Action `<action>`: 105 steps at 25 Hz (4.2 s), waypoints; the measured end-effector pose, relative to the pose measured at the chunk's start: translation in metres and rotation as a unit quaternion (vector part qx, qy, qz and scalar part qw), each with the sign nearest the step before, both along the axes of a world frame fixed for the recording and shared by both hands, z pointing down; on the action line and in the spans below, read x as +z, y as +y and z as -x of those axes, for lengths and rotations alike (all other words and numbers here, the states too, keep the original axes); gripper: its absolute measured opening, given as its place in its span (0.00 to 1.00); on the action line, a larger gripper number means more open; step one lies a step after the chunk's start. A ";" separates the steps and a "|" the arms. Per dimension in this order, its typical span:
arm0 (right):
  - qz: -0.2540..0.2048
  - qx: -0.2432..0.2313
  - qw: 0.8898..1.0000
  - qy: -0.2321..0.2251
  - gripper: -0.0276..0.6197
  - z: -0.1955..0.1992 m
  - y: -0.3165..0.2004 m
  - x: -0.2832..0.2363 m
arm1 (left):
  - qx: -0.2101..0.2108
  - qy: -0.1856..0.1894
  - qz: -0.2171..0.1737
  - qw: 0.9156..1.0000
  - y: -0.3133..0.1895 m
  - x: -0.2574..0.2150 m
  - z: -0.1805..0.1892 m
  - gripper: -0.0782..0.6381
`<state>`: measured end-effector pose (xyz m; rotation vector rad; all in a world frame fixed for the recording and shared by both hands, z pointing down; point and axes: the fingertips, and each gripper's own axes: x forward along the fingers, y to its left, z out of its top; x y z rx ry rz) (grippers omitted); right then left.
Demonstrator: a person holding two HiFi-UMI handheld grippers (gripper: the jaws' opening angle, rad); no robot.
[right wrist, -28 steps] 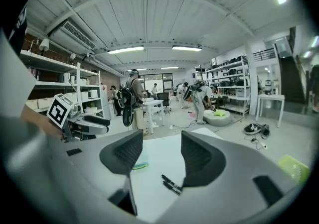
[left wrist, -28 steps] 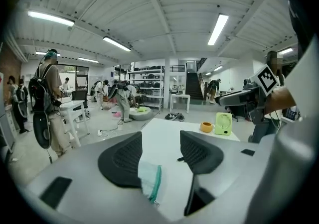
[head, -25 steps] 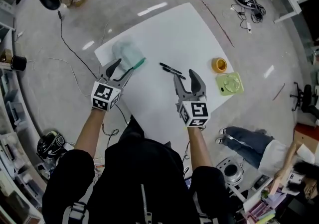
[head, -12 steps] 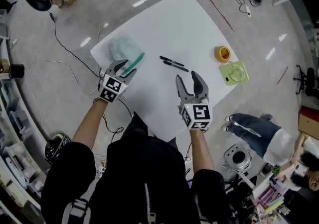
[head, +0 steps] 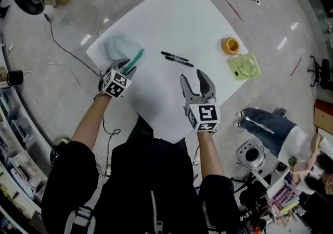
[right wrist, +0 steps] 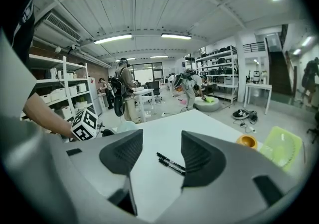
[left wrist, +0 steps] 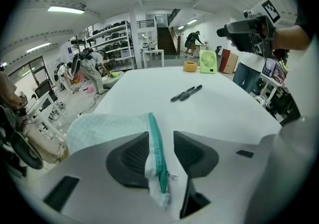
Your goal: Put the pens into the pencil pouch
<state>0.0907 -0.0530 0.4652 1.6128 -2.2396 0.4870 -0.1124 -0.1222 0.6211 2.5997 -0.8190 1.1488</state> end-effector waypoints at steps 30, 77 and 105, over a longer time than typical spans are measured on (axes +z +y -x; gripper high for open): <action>0.079 -0.090 0.990 0.074 0.40 -0.020 -0.010 0.073 | -0.095 0.053 0.015 0.994 -0.011 -0.003 0.008 0.18; 0.207 -0.212 0.935 0.194 0.15 -0.042 -0.018 0.208 | -0.111 0.085 0.020 0.990 -0.015 -0.017 0.011 0.18; 0.146 -0.257 0.946 0.131 0.14 0.046 -0.023 0.151 | -0.112 0.097 0.013 0.989 -0.022 -0.027 0.011 0.18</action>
